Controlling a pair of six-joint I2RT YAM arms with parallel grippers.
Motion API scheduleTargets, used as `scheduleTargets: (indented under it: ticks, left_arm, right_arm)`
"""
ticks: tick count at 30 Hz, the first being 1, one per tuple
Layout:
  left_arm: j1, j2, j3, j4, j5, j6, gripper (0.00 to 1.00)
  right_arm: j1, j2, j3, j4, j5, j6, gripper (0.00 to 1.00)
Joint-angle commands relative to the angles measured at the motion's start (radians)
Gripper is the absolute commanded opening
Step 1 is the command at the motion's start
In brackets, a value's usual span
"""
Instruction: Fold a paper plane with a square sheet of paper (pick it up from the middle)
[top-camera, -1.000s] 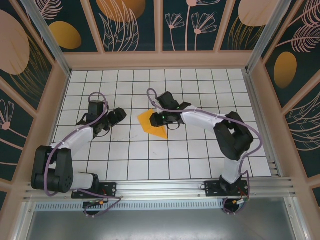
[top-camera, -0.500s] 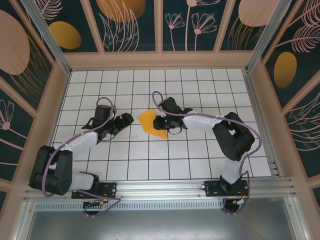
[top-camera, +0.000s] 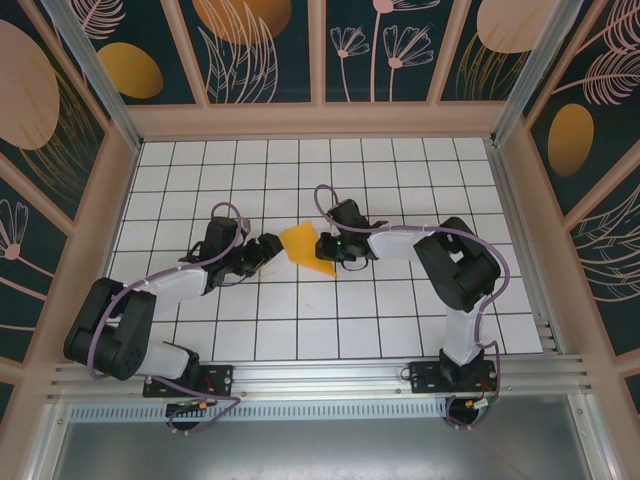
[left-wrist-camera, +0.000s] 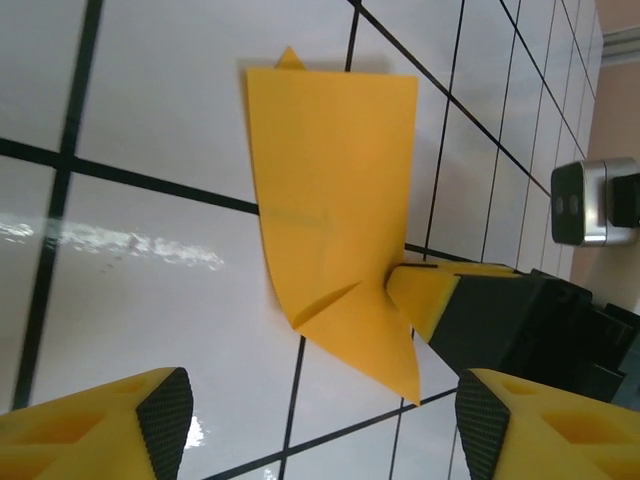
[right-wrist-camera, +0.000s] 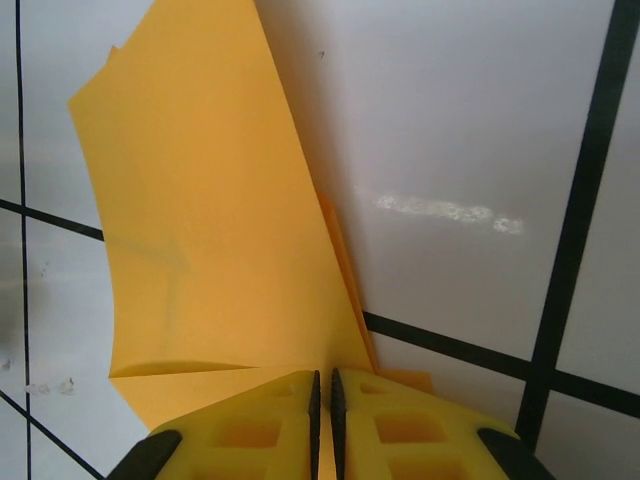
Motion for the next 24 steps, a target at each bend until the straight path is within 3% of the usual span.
scheduleTargets:
  ticks: [1,16,24]
  left_arm:
    - [-0.027,0.032,-0.012,0.091,0.038,-0.058,0.69]
    - [-0.104,0.189,0.039,0.186,0.031,-0.167,0.45]
    - [-0.112,0.247,0.07,0.211,0.042,-0.192,0.41]
  right_arm:
    - [-0.012,0.023,-0.037,0.024,-0.005,0.033,0.12]
    - [-0.037,0.022,-0.094,0.079,-0.069,0.059,0.12]
    - [-0.049,0.016,-0.119,0.106,-0.087,0.064,0.12]
